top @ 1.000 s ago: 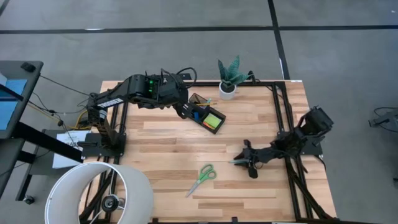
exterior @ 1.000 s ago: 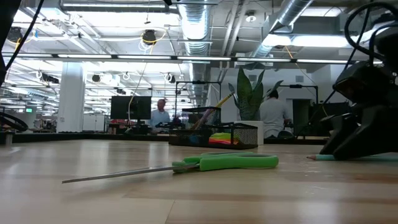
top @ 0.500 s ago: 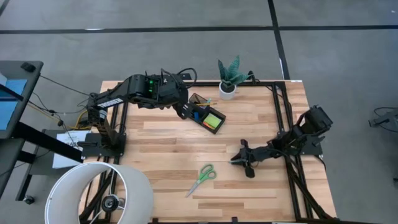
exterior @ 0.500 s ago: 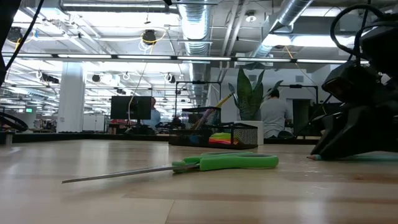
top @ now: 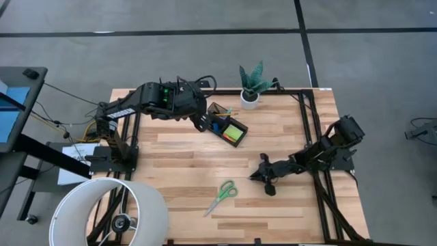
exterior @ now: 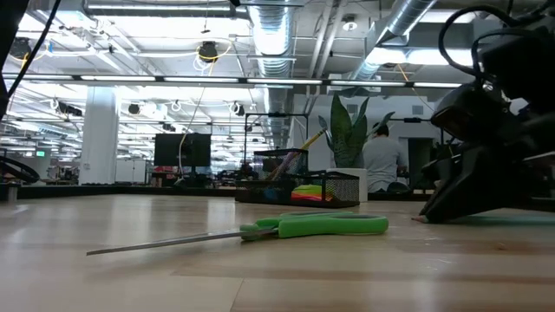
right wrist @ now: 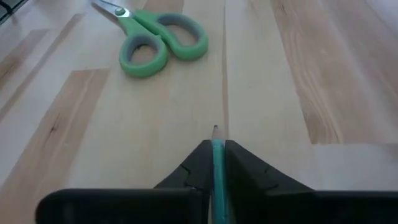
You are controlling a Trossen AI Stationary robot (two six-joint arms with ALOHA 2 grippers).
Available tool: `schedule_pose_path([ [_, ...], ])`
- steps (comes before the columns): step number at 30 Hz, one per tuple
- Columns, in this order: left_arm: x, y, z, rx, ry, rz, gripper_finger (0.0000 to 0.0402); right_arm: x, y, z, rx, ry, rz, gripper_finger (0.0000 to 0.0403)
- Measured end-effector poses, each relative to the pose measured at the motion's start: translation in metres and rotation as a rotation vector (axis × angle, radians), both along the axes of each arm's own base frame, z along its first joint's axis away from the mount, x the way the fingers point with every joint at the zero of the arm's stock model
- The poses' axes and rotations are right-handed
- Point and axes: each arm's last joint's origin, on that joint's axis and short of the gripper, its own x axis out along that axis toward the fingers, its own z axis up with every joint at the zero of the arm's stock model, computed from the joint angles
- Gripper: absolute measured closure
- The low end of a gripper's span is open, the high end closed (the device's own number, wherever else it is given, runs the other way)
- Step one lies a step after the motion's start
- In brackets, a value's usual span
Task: Pick and place office supplies into organizer
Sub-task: Put the light blue pencil into the black desk organizer
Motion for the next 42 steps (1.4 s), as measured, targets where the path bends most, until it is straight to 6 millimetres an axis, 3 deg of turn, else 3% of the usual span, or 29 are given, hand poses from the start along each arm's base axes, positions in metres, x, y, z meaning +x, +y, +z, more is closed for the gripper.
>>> schedule_pose_path([
  [6,0.0,-0.005,0.0,0.001,0.001,-0.018,0.0258,0.004,-0.006,0.0,0.079,0.012,-0.117,0.0336],
  [11,0.0,-0.007,0.0,0.006,0.007,-0.034,0.0258,0.007,-0.008,0.002,0.096,-0.014,-0.061,0.0317],
  [19,0.0,-0.007,0.0,0.013,0.015,-0.047,0.0258,0.041,0.0,0.016,0.134,0.021,-0.108,0.0315],
  [23,0.0,-0.007,0.0,0.014,0.015,-0.047,0.0258,0.054,0.004,0.019,0.041,0.12,-0.102,0.0315],
  [32,0.0,-0.008,0.0,0.019,0.027,-0.071,0.0258,0.048,0.01,0.006,0.046,0.076,-0.171,0.0316],
  [42,0.0,-0.008,0.0,0.005,0.027,-0.08,0.0258,0.023,0.026,-0.006,0.149,-0.022,-0.198,0.0316],
])
